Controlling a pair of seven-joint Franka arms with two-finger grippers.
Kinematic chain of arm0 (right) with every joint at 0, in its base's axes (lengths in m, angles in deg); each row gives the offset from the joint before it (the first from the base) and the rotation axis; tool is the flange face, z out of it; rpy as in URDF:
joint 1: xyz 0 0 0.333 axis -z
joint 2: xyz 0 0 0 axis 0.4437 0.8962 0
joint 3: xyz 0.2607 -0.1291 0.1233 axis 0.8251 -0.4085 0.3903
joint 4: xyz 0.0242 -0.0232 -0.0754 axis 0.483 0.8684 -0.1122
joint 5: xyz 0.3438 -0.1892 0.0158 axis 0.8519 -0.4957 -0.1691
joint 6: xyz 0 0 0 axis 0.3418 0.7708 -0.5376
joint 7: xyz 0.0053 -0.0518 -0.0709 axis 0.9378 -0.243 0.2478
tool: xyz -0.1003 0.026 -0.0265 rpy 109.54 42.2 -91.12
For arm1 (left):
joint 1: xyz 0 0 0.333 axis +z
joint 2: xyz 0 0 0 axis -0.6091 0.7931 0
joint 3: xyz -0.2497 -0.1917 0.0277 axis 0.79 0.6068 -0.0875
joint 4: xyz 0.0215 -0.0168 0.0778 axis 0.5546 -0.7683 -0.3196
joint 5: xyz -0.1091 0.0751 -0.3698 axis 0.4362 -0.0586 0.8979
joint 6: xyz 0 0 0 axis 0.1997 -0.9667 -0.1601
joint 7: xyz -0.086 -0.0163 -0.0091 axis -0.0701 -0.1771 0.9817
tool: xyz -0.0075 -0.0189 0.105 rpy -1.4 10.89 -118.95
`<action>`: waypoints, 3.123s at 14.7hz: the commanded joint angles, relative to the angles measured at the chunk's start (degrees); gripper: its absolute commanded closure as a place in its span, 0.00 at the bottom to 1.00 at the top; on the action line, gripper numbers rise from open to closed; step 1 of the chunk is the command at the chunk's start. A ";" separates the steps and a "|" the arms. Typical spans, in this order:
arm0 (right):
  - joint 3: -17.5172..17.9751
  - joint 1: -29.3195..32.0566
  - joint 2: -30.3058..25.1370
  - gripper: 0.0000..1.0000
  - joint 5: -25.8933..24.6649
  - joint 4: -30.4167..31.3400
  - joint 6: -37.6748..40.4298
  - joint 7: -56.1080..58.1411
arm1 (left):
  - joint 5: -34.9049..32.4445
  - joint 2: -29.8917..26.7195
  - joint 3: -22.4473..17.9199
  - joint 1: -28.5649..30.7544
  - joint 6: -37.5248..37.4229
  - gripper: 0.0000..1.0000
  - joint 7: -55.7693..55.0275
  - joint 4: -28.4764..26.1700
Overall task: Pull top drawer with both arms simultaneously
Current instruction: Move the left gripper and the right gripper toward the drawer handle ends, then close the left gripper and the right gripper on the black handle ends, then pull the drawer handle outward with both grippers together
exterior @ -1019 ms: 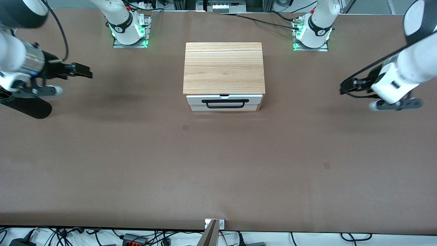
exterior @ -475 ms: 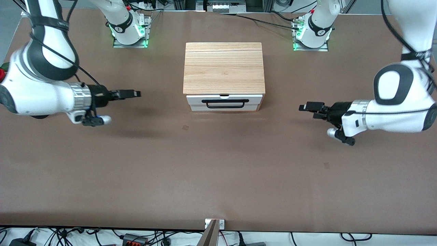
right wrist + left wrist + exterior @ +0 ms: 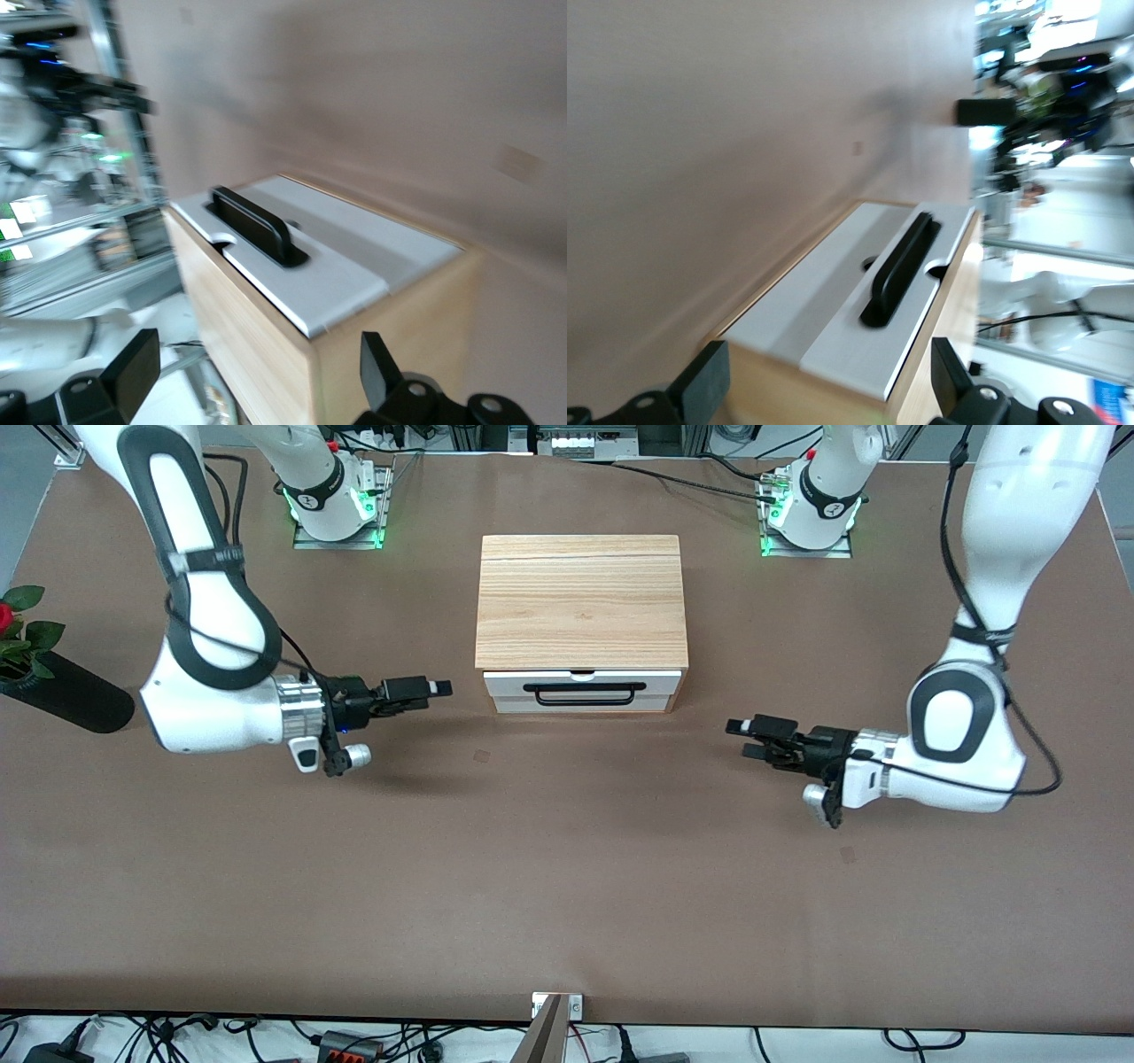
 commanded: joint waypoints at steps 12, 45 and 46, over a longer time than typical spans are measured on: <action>-0.20 -12.36 10.59 0.00 38.12 6.58 -7.33 34.56 | 22.37 -0.04 5.42 -4.22 5.04 0.15 6.24 -16.29; -0.99 -12.11 16.91 0.89 38.13 -2.28 -7.85 33.77 | 29.14 5.41 6.30 -6.42 11.01 0.87 10.55 -10.06; -0.99 -11.67 17.70 0.90 38.13 -3.69 -7.85 33.77 | 28.79 6.11 6.30 -6.42 12.32 0.87 10.55 -9.01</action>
